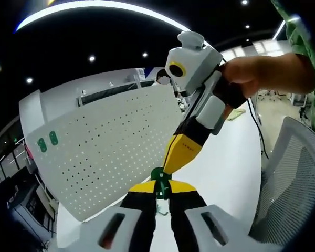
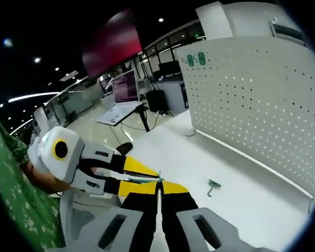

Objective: Insert the hook assembly into the mounting plate slot until the hook locks in place.

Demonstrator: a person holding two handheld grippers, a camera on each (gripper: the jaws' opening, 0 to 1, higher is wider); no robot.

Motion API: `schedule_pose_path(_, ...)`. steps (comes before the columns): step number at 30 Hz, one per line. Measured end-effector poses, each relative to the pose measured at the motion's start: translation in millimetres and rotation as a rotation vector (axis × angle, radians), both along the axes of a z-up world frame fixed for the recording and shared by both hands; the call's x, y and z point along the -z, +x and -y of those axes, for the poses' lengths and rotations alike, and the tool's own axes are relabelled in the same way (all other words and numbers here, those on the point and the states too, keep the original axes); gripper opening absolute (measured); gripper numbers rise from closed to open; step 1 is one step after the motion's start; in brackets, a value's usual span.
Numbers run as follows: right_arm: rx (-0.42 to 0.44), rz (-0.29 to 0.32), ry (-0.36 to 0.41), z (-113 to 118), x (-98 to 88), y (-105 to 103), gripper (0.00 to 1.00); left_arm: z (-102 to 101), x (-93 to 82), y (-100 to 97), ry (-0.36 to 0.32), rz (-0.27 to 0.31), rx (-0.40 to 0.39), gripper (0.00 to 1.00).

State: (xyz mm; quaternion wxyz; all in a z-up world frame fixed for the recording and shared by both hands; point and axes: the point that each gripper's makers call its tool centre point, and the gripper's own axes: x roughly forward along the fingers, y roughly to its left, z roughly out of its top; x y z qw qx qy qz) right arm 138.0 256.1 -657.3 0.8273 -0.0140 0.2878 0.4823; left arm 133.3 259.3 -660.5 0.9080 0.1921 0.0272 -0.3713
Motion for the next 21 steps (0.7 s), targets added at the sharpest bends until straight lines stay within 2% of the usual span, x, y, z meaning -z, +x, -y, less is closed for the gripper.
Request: schedule_pose_path(21,0.009,-0.023,0.003,-0.1,-0.2,-0.3,0.0,-0.7,0.8,1.5,-0.028,-0.018,-0.004,0.04)
